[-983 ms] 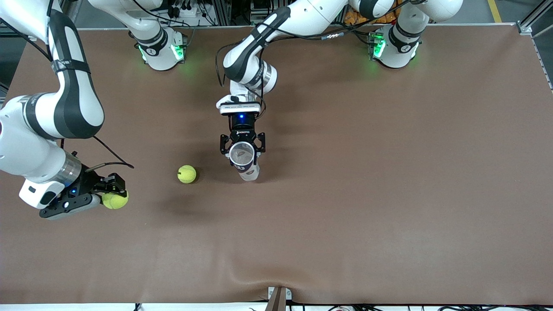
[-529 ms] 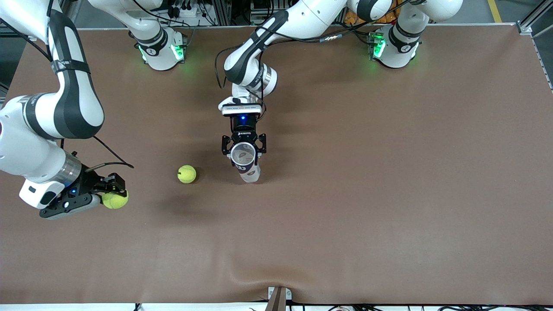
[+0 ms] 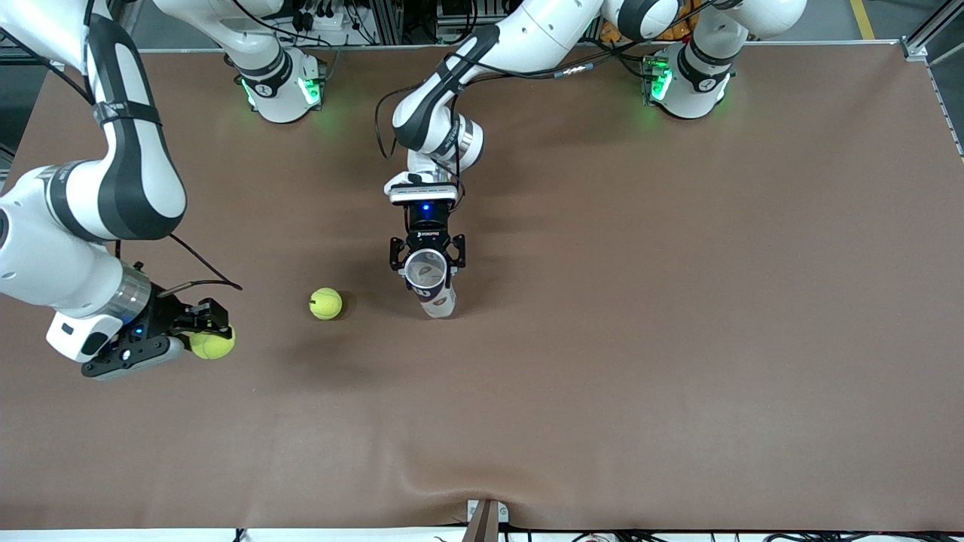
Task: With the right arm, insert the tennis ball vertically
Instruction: 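Carry the held ball over the can opening with the right gripper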
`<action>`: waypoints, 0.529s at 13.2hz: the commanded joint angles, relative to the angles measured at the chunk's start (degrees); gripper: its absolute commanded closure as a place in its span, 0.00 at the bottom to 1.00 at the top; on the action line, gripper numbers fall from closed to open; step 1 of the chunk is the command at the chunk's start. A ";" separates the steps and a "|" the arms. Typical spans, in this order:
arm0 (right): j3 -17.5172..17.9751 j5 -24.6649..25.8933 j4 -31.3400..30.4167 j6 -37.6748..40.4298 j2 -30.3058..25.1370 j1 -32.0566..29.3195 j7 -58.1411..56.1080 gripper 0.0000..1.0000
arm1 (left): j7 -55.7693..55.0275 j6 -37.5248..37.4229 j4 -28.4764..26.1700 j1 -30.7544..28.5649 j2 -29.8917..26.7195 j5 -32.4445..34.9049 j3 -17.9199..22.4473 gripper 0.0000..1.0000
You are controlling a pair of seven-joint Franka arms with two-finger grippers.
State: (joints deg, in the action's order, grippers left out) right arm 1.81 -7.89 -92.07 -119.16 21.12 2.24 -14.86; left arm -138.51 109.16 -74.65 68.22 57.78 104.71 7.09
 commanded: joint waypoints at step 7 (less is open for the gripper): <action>-0.06 -0.46 -0.57 4.55 -5.03 12.15 25.20 0.89 | -2.12 -1.14 0.03 0.42 0.14 0.67 -0.32 0.26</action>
State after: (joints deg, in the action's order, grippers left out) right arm 2.20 -7.95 -91.99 -115.41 17.87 11.22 4.38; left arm -139.43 109.15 -74.70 68.25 57.81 104.71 6.63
